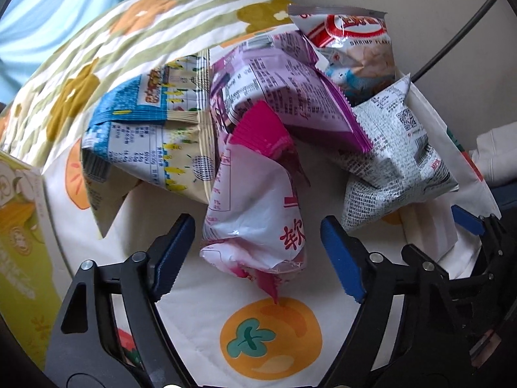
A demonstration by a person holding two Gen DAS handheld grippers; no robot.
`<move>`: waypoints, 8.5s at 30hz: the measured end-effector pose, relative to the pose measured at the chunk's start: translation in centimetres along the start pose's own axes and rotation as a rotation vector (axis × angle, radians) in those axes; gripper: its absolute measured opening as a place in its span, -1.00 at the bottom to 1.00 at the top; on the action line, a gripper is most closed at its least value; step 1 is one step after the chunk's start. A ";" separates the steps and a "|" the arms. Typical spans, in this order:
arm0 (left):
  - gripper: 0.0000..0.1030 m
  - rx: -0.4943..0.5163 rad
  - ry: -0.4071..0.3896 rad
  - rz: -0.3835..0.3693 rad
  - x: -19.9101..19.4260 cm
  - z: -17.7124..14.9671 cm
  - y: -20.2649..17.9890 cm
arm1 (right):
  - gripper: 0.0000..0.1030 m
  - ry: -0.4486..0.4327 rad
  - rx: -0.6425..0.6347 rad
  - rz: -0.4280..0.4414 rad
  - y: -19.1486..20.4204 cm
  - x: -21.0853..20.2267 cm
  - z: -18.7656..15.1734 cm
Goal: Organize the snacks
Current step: 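Grasp the pink-and-white bag with the left tool while the right tool grasps the white translucent pack, then carry both packets over the box and open both tools to drop them inside, then move both tools back to the remaining packets on the cloth, then grasp the blue-and-cream bag with the left tool while the right tool grasps the grey MPM bag, then carry both bags over the box and open both tools to drop them inside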
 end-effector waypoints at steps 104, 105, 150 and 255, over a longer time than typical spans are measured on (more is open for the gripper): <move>0.90 -0.564 -0.313 0.265 -25.2 -16.3 33.3 | 0.14 -0.165 -0.554 0.364 43.4 -12.4 8.8; 0.90 -0.566 -0.306 0.273 -25.2 -16.5 33.4 | 0.14 -0.152 -0.551 0.356 43.4 -11.9 8.7; 0.90 -0.399 -0.424 0.220 -27.5 -8.8 17.5 | 0.74 -0.306 -0.315 0.316 24.8 -18.3 9.2; 0.36 -0.532 -0.379 0.096 -22.3 0.0 8.7 | 0.14 -0.226 -0.526 0.416 10.2 -12.7 11.3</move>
Point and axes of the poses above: each gripper's, at about its wrist camera, not at the fingertips, and x roughly the way its jaws point, y to its left, z to its top, the point moved 9 cm from there along x, roughly the way its jaws point, and after that the axes turned 9 degrees about -z, right-handed, at the moved point
